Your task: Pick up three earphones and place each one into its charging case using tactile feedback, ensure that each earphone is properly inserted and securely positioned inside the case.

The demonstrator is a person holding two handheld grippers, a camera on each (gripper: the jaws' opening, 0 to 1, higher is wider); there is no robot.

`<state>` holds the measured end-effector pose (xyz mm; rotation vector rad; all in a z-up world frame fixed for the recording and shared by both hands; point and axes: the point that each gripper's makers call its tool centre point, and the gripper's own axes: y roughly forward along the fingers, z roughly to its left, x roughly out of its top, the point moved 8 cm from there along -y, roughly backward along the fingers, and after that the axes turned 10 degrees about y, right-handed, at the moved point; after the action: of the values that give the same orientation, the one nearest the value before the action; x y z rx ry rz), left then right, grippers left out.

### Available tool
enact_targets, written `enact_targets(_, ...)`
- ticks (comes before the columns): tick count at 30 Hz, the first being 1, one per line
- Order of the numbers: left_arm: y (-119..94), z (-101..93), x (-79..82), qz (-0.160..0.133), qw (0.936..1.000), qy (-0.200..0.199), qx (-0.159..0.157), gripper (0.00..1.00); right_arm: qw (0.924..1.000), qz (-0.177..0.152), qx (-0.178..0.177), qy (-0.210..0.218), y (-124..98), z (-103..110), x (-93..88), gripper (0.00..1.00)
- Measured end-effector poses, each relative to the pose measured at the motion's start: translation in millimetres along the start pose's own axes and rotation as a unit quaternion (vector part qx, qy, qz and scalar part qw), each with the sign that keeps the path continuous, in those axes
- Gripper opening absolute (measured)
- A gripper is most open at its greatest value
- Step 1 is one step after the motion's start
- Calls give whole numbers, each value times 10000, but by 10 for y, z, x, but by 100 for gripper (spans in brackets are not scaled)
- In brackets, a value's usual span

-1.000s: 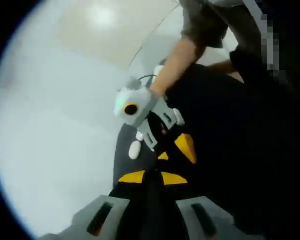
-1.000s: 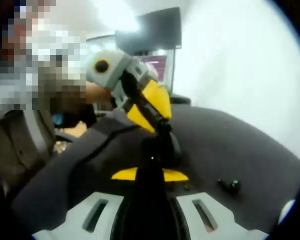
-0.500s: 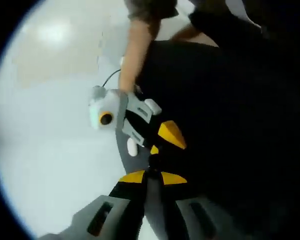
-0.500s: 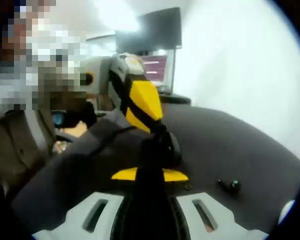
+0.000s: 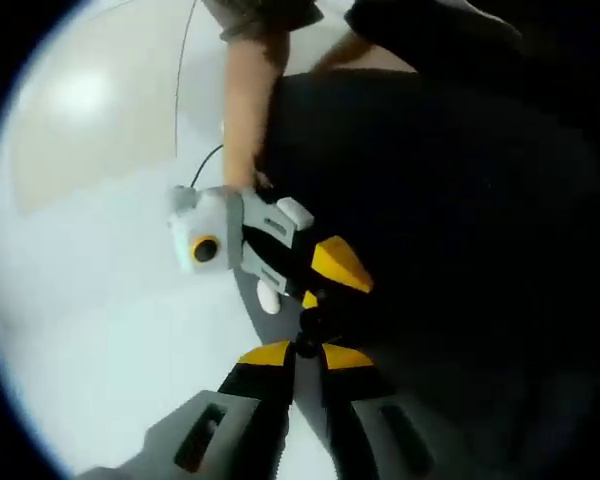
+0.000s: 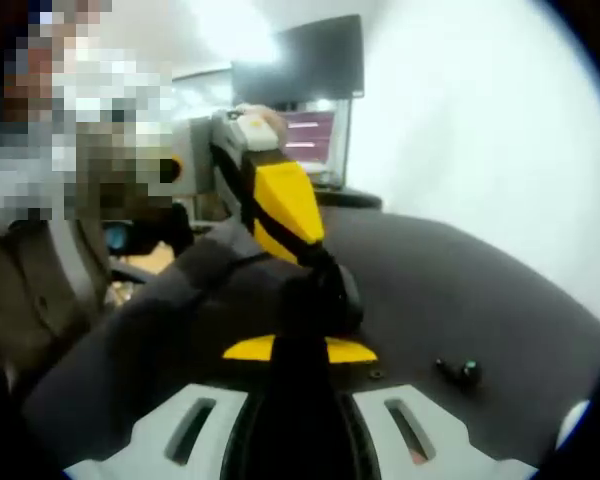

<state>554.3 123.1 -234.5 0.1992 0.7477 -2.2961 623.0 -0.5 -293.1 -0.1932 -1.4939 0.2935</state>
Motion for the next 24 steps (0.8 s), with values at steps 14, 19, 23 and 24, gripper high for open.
enact_targets(14,18,-40,56,371,9979,529,-93,8,10000,-2,3,-13,2,9,-5,18)
enact_targets(19,-5,-7,79,290,9982,500,-134,8,10000,-5,20,6,-2,4,-5,18)
enact_targets(23,-2,8,110,249,9981,525,-186,8,10000,-4,21,3,0,9,-5,18)
enact_targets(24,0,7,111,247,9983,482,-205,8,10000,-5,22,5,0,9,-6,18)
